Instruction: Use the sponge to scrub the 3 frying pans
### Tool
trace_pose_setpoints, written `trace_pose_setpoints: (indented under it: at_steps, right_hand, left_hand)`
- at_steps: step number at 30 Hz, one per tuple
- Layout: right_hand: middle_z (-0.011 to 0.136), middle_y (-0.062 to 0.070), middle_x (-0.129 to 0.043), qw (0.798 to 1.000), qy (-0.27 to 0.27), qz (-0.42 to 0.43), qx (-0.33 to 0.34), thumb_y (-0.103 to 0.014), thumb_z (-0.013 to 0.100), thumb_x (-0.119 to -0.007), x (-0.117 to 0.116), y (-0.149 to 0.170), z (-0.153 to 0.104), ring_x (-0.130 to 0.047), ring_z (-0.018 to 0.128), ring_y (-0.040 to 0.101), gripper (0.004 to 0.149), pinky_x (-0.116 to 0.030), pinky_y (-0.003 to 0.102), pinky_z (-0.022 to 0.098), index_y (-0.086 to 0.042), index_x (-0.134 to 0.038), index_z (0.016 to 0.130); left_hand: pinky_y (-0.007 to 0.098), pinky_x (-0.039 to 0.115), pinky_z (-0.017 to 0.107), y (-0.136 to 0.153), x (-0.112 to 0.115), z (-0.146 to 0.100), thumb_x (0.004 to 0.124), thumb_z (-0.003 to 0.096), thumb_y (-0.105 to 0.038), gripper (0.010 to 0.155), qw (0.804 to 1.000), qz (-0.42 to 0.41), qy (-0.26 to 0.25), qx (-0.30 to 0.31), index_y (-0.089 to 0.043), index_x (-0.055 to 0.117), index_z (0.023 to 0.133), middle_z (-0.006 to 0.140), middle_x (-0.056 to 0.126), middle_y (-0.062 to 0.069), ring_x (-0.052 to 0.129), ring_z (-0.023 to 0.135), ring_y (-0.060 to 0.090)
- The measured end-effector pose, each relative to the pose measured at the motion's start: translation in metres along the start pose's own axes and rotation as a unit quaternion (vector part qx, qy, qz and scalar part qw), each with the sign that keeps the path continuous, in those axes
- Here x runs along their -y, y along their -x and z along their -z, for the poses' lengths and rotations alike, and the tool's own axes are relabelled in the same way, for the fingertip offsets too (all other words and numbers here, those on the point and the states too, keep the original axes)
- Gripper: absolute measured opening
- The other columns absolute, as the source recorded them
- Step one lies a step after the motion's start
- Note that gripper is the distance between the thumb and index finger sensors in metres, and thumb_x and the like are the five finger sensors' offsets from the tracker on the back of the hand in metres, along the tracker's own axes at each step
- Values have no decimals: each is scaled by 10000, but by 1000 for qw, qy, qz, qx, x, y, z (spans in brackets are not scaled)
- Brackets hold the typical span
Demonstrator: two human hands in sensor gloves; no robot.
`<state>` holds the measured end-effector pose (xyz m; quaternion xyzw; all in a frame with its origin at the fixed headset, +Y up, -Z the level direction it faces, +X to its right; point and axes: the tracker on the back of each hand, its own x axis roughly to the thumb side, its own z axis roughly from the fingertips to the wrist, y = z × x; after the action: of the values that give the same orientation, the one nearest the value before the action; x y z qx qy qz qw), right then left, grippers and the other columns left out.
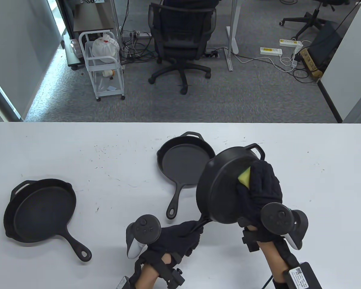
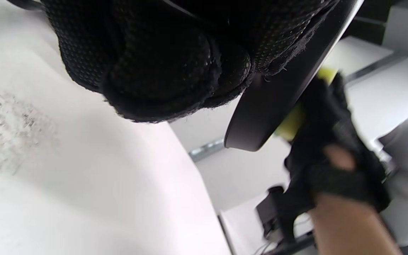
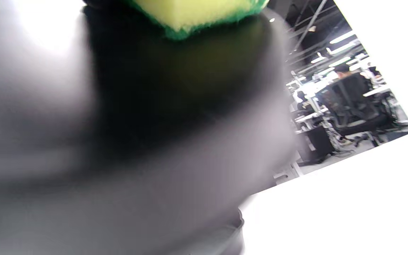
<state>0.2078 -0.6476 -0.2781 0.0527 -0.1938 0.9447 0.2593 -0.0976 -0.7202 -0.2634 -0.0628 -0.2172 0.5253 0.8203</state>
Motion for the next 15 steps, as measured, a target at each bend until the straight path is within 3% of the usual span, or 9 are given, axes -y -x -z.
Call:
trace_pose_setpoints:
  at_steps: [4, 9, 12, 15]
  right_hand:
    - [1186, -8, -320, 998, -46, -38, 31, -509, 513, -642, -24, 0, -22, -420, 1112, 287, 697, -446, 601, 766, -403, -251, 1081]
    - [1188, -25, -313, 980, -51, -125, 148, -517, 510, -642, -44, -41, -48, -416, 1118, 268, 702, -447, 592, 773, -414, -241, 1078]
    - [1187, -44, -287, 966, -43, -153, 202, -530, 506, -648, -47, -65, -54, -398, 1123, 253, 713, -445, 582, 778, -429, -228, 1074]
    - [1186, -56, -267, 965, -20, -154, 210, -534, 506, -644, -34, -78, -45, -380, 1126, 242, 712, -435, 576, 783, -439, -223, 1072]
  left_hand:
    - [490, 930, 519, 2, -4, -3, 863, 460, -408, 538, 998, -44, -35, -10, -153, 898, 933, 552, 1086, 4, 1094, 267, 168]
    - [503, 923, 513, 7, -1, -4, 841, 472, -397, 544, 996, -64, -36, -46, -124, 878, 941, 549, 1073, 13, 1083, 264, 178]
    - [503, 928, 503, 6, 2, -3, 849, 464, -391, 542, 998, -27, -27, -52, -119, 891, 931, 539, 1081, 15, 1088, 258, 181]
    - [498, 935, 495, -2, 4, -3, 870, 453, -391, 538, 998, 50, -14, -42, -128, 910, 920, 533, 1094, 18, 1096, 246, 181]
